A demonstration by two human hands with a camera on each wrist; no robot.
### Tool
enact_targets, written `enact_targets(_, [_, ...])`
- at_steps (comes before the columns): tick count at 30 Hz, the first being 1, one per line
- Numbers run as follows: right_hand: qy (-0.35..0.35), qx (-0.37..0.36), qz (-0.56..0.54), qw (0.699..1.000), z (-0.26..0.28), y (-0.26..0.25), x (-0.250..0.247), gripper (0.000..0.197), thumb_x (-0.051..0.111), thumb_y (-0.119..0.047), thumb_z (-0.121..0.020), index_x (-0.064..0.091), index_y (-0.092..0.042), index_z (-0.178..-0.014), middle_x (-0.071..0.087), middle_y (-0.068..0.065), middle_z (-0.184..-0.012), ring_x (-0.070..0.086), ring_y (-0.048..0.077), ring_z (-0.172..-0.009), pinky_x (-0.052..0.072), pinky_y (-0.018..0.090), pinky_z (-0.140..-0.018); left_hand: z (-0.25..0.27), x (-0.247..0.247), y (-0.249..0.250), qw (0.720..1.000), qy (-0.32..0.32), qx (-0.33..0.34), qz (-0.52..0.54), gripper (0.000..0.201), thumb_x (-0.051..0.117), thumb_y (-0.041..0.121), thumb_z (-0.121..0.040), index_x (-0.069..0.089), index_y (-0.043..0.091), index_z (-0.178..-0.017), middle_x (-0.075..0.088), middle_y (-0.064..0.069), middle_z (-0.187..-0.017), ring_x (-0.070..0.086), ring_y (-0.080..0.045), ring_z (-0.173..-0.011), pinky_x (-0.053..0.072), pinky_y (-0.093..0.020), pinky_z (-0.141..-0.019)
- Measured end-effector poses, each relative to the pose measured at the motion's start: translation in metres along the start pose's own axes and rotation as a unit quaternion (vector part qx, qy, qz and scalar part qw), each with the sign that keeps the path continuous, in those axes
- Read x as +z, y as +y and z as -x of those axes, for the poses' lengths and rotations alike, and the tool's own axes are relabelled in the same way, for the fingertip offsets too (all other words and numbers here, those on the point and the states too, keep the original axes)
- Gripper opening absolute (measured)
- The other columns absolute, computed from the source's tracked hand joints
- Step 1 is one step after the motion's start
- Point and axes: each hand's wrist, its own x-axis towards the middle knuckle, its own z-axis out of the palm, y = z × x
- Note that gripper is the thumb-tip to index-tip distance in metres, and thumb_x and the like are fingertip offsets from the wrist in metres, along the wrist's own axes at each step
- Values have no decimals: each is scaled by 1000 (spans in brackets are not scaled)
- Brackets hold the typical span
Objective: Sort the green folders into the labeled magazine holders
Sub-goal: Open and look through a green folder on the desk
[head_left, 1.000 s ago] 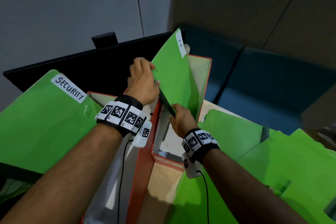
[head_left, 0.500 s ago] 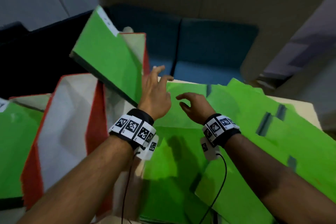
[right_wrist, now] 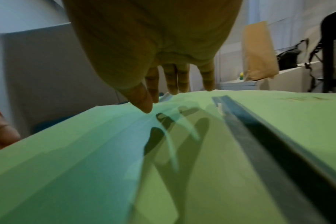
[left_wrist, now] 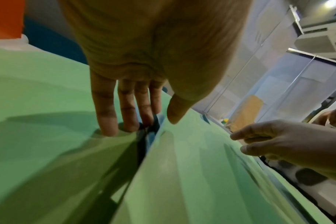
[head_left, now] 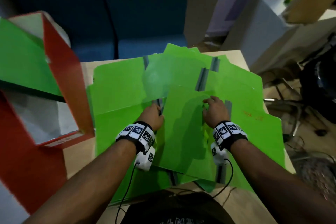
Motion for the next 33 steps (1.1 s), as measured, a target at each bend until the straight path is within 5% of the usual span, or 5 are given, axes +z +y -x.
enact_targets(9, [-87, 7, -24, 996, 13, 41, 20, 68, 55, -42, -92, 19, -36, -150, 1, 2, -161, 4, 26, -148, 13, 62, -114, 0, 26, 15, 998, 10, -59, 13, 41, 65, 26, -92, 57, 0, -122, 62, -18, -123, 59, -33, -111, 46, -36, -93])
enact_targets(15, [-51, -66, -28, 996, 8, 35, 18, 69, 51, -47, -93, 16, -34, -151, -1, 2, -161, -1, 24, -148, 13, 52, -118, 5, 3, 18, 994, 47, -76, 61, 46, 45, 18, -102, 32, -1, -142, 51, -24, -135, 47, -36, -126, 38, -37, -99])
enact_targets(20, [-48, -184, 4, 982, 9, 17, 17, 69, 52, -49, -92, 19, -33, -151, -6, 3, -161, -1, 23, -148, 8, 43, -118, 8, -30, -1, 979, 112, -120, 119, 44, 44, 16, -102, 32, -3, -139, 50, -22, -133, 50, -24, -105, 34, -25, -78])
enact_targets(27, [-137, -313, 103, 934, 21, -14, 33, 78, 50, -57, -90, 8, -34, -152, -23, -5, -153, -9, 20, -147, -1, 47, -119, 7, -60, -56, 935, 220, -217, 173, 50, 52, 19, -99, 33, -4, -140, 45, -28, -139, 45, -41, -127, 37, -41, -102])
enact_targets(33, [-124, -322, 80, 935, 24, -29, 40, 89, 65, -49, -83, 12, -31, -152, -35, 2, -152, -1, 27, -147, 13, 46, -119, 12, -43, -74, 960, 230, -142, 73, 70, 66, 8, -88, 29, 5, -148, 15, -11, -159, 20, -33, -144, 22, -39, -118])
